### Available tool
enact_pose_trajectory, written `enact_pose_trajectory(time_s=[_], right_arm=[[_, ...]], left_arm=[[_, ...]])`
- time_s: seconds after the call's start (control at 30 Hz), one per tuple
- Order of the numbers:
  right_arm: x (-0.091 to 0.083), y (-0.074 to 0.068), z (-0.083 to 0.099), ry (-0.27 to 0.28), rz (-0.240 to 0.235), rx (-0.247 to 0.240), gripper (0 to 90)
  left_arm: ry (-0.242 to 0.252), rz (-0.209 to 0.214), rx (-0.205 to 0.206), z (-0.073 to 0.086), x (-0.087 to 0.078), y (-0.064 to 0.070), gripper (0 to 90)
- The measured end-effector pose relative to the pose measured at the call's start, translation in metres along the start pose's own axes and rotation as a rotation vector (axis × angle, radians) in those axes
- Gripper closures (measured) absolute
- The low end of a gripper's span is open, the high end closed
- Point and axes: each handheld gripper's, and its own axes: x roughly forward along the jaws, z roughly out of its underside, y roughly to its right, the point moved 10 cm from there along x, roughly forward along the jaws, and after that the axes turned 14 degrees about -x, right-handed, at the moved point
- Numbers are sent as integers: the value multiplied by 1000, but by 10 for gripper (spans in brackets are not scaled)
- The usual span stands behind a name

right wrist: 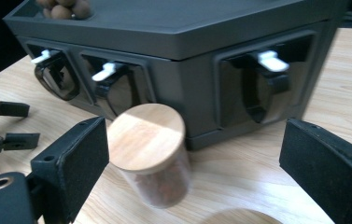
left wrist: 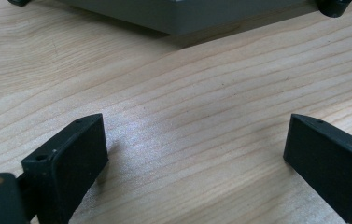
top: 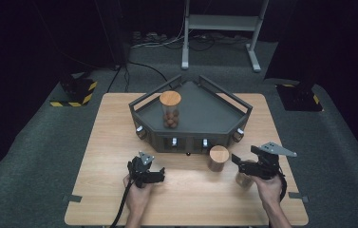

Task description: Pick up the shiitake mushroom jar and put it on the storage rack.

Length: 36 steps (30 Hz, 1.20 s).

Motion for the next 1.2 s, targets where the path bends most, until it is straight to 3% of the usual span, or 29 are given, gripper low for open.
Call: enact_pose_trajectory(time_s=[0.43, 0.83, 1.2], right_arm=[[23, -29, -4, -46, -20, -42, 85], [40, -38, -1, -107, 2, -83, 86], [53, -40, 2, -160, 24, -93, 88]], left_arm=[[-1, 0, 1, 0, 0, 0, 59], [-1, 0, 0, 0, 0, 0, 59], [-1, 0, 1, 0, 0, 0, 59]])
